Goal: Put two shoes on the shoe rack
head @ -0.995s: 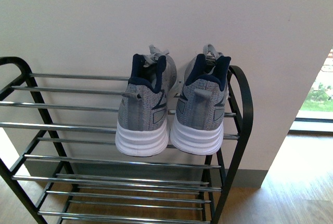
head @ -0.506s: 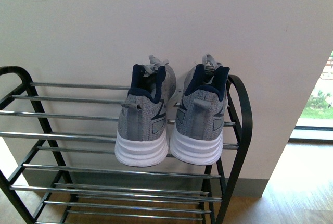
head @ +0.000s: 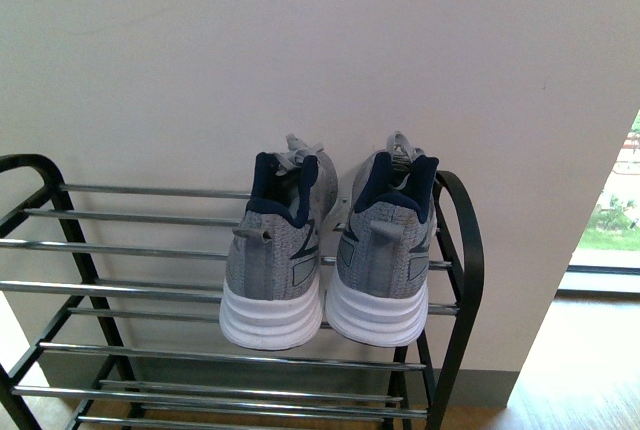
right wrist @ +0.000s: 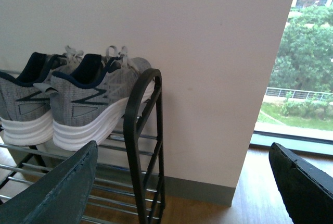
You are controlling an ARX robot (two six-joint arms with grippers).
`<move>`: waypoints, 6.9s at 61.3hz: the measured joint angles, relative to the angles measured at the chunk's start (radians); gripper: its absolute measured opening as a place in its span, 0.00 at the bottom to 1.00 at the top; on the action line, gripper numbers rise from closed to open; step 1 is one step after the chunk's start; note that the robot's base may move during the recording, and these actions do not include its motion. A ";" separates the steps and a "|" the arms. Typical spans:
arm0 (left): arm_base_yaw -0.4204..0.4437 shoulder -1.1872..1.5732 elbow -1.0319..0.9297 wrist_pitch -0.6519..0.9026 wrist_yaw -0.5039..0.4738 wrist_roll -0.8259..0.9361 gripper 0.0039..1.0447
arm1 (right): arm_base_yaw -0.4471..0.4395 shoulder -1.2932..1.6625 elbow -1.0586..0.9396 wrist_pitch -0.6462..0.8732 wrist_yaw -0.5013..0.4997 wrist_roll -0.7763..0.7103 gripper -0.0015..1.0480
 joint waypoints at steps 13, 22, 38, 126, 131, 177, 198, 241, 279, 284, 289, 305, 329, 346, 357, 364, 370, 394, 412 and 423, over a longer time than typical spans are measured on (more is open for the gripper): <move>0.000 -0.001 0.000 0.000 0.000 0.000 0.22 | 0.000 -0.001 0.000 0.000 0.000 0.000 0.91; 0.000 -0.001 0.000 0.000 0.000 0.000 0.44 | 0.000 -0.001 0.000 0.000 0.000 0.000 0.91; 0.000 -0.001 0.000 0.000 0.000 0.000 0.92 | 0.000 -0.001 0.000 0.000 0.000 0.000 0.91; 0.000 -0.001 0.000 0.000 0.001 0.003 0.91 | 0.000 -0.001 0.000 -0.002 0.002 0.001 0.91; 0.000 -0.001 0.000 0.000 0.002 0.003 0.91 | 0.000 -0.001 0.000 -0.002 0.004 0.002 0.91; 0.000 -0.001 0.000 0.000 0.001 0.003 0.91 | 0.000 -0.001 0.000 -0.004 0.000 0.003 0.91; 0.000 -0.001 0.000 0.000 -0.003 0.003 0.91 | 0.000 0.000 0.000 -0.004 -0.005 0.003 0.91; 0.000 -0.001 0.000 0.000 0.000 0.003 0.91 | 0.000 -0.002 0.000 -0.003 0.000 0.003 0.91; 0.000 -0.001 0.000 0.000 0.000 0.003 0.91 | 0.000 -0.002 0.000 -0.004 0.000 0.003 0.91; 0.000 -0.001 0.000 0.000 0.000 0.003 0.91 | 0.000 -0.002 0.000 -0.004 0.000 0.003 0.91; 0.000 -0.001 0.000 0.000 0.001 0.003 0.91 | 0.000 -0.003 0.000 -0.004 0.000 0.004 0.91; 0.000 -0.001 0.000 0.000 0.000 0.003 0.91 | 0.000 -0.002 0.000 -0.004 0.002 0.003 0.91; 0.000 -0.001 0.000 0.000 0.000 0.003 0.91 | 0.000 -0.002 0.000 -0.004 -0.001 0.003 0.91; 0.000 -0.001 0.000 0.000 0.000 0.003 0.91 | 0.000 -0.002 0.000 -0.004 -0.001 0.003 0.91; 0.000 -0.001 0.000 0.000 0.000 0.003 0.91 | 0.000 -0.002 0.000 -0.004 -0.001 0.003 0.91; 0.000 -0.001 0.000 0.000 0.000 0.003 0.91 | 0.000 -0.002 0.000 -0.004 -0.001 0.003 0.91; 0.000 -0.001 0.000 0.000 0.000 0.003 0.91 | 0.000 -0.002 0.000 -0.004 -0.001 0.003 0.91; 0.000 -0.001 0.000 0.000 0.000 0.003 0.91 | 0.000 -0.001 0.000 -0.004 -0.001 0.003 0.91; 0.000 -0.001 0.000 0.000 0.000 0.003 0.91 | 0.000 -0.002 0.000 -0.004 -0.001 0.003 0.91; 0.000 -0.001 0.000 0.000 0.000 0.003 0.91 | 0.000 -0.002 0.000 -0.004 -0.001 0.003 0.91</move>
